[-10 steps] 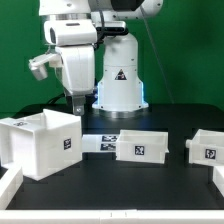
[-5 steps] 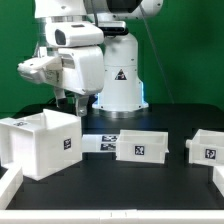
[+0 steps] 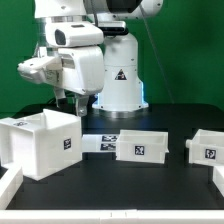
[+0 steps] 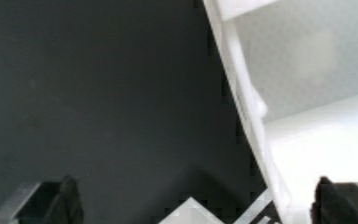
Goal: Assemble drawer
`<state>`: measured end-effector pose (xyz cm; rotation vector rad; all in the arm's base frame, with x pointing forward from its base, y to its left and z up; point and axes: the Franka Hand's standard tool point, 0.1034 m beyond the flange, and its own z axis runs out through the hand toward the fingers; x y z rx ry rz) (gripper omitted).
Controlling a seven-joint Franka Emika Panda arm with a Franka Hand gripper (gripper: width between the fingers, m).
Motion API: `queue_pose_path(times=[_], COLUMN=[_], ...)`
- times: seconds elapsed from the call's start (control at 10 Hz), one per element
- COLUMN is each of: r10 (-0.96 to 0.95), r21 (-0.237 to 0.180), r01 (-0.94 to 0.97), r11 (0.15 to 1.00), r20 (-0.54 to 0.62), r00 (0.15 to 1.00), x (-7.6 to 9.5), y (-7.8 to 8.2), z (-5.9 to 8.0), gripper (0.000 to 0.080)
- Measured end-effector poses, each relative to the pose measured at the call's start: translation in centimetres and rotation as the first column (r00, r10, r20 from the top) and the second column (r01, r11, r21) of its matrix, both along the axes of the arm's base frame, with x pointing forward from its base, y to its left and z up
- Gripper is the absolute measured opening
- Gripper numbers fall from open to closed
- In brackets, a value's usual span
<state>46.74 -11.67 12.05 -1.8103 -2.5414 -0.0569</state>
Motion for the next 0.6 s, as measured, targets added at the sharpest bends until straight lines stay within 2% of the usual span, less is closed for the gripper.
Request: queue_pose_path(times=[0.2,0.3,0.6], r10=[0.000,0.228,0.423], r21=[0.000,0.002,0.023], r01=[0.000,-0.228,-0.423], r11=[1.000,0.974,0.906], r20=[0.000,0.011,-0.007], r00=[1.000,0.974,0.906], x=[0.0,-0.2,-1.4], y=[0.0,-0.4,-1.7], z=[0.0,-0.2,-1.9], gripper=[0.0650,0.0650,0.0650])
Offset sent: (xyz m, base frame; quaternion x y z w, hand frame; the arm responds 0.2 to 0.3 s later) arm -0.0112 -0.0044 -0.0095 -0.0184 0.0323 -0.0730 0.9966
